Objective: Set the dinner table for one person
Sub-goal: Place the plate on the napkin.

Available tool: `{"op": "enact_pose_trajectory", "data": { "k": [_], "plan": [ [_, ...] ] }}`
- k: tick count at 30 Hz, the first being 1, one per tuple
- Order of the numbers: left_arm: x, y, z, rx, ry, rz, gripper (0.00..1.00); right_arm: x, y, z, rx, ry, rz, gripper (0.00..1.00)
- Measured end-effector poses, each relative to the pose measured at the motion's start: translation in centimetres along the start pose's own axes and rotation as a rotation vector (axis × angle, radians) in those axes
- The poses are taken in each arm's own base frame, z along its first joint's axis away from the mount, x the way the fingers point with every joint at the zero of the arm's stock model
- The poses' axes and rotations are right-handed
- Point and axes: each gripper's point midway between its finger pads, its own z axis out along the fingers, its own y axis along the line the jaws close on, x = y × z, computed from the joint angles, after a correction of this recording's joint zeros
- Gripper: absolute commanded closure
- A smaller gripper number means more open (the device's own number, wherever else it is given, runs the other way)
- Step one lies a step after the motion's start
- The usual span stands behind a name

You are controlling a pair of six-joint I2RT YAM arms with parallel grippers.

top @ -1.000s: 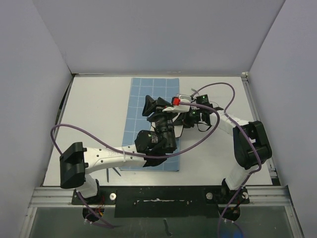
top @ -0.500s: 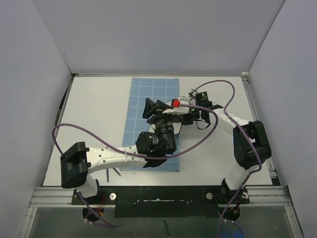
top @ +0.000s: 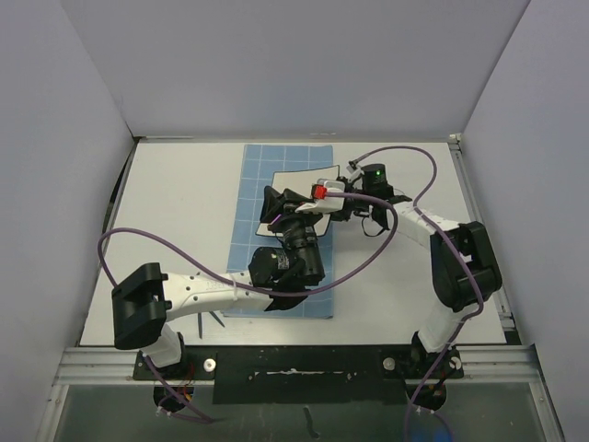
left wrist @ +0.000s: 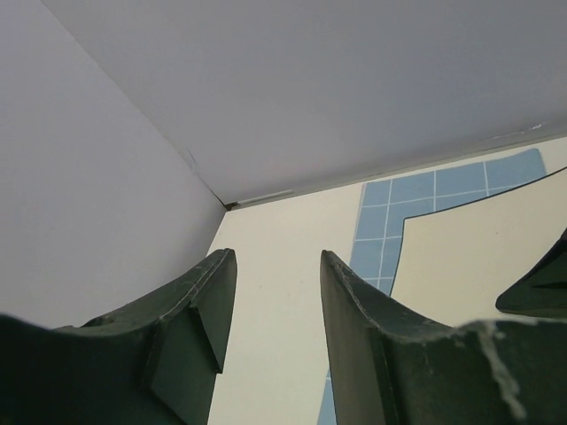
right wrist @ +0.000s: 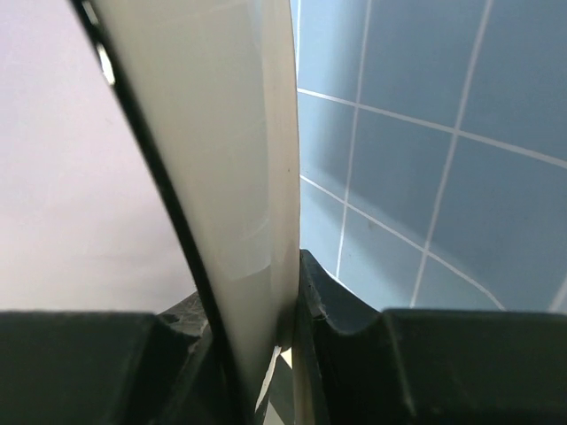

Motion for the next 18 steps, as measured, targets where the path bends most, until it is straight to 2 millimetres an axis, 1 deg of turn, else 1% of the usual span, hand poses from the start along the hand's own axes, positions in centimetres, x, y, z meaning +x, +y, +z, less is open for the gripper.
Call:
{"op": "enact_pose_trajectory", "data": {
  "k": [3, 6, 9, 14, 18],
  "plan": [
    [0.0, 0.2, 0.0, -0.005, 0.003, -0.005, 0.60, -0.1, 0.4, 0.8, -0.036, 0.003, 0.004, 1.00],
    [0.1, 0.4, 0.1, -0.008, 0.006, -0.001, 0.59, 0.2, 0.1, 1.7, -0.053, 0.016, 0.024, 1.00],
    [0.1, 0.5, 0.1, -0.011, 0.008, -0.001, 0.60, 0.6, -0.6, 2.8, -0.066, 0.031, 0.052, 1.00],
    [0.6, 0.6, 0.2, -0.017, 0.014, 0.015, 0.60, 1.2, -2.0, 5.2, -0.083, 0.056, 0.097, 1.00],
    [1.0, 0.8, 0.5, -0.027, 0.021, 0.026, 0.60, 2.2, -3.2, 6.7, -0.071, 0.084, 0.128, 1.00]
  ]
}}
